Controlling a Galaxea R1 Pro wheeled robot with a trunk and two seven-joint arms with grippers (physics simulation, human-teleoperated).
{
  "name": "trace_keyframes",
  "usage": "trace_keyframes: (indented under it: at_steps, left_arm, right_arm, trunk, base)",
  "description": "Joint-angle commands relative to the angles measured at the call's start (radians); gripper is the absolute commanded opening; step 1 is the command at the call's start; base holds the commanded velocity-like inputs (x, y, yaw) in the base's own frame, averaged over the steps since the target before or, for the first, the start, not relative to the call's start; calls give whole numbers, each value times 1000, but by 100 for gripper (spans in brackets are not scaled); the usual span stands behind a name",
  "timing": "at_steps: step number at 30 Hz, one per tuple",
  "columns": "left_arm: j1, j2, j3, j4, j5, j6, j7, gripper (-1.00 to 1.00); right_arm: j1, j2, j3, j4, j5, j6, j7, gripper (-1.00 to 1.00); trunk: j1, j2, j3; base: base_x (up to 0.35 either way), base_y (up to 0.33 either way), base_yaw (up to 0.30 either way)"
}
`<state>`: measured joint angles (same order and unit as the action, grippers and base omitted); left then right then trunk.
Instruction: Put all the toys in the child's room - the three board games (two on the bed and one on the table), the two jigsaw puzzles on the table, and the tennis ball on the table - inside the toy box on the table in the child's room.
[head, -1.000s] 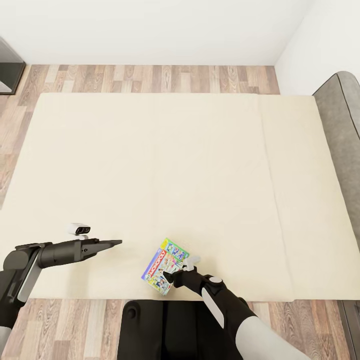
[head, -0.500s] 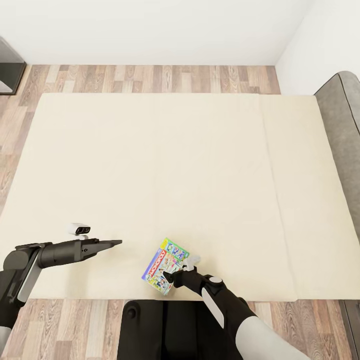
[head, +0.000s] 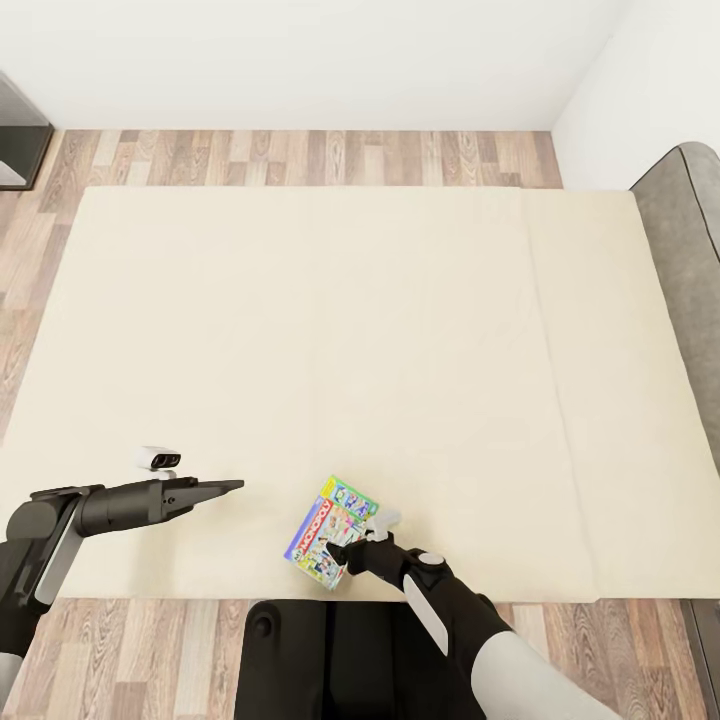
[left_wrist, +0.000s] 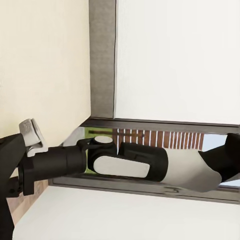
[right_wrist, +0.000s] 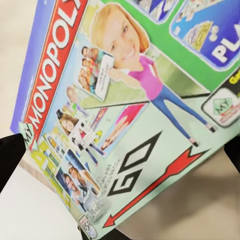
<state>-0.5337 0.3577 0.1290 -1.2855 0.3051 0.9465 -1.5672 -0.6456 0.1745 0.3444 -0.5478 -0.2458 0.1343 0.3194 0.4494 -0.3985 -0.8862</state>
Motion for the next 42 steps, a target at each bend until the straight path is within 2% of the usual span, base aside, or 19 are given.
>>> trace_keyframes:
  at_steps: [1, 8, 12, 42]
  left_arm:
    - [0, 1, 0, 0, 0, 11, -4, 100]
    - [0, 0, 0, 0, -1, 11, -4, 100]
    - [0, 1, 0, 0, -1, 10, -4, 100]
    - [1, 0, -2, 2, -1, 9, -4, 100]
  right_arm:
    - [-1, 0, 0, -2, -8, 8, -1, 100]
    - [-54, 0, -5, -8, -7, 81, -77, 100]
    - [-80, 0, -5, -9, -7, 100, -99, 100]
    - [-89, 0, -4, -9, -10, 87, -97, 100]
  trunk:
    - [1, -1, -1]
    - [1, -1, -1]
    - [1, -1, -1]
    - [1, -1, -1]
  base:
    - [0, 1, 0]
    - [0, 0, 0]
    - [0, 0, 0]
    - [0, 0, 0]
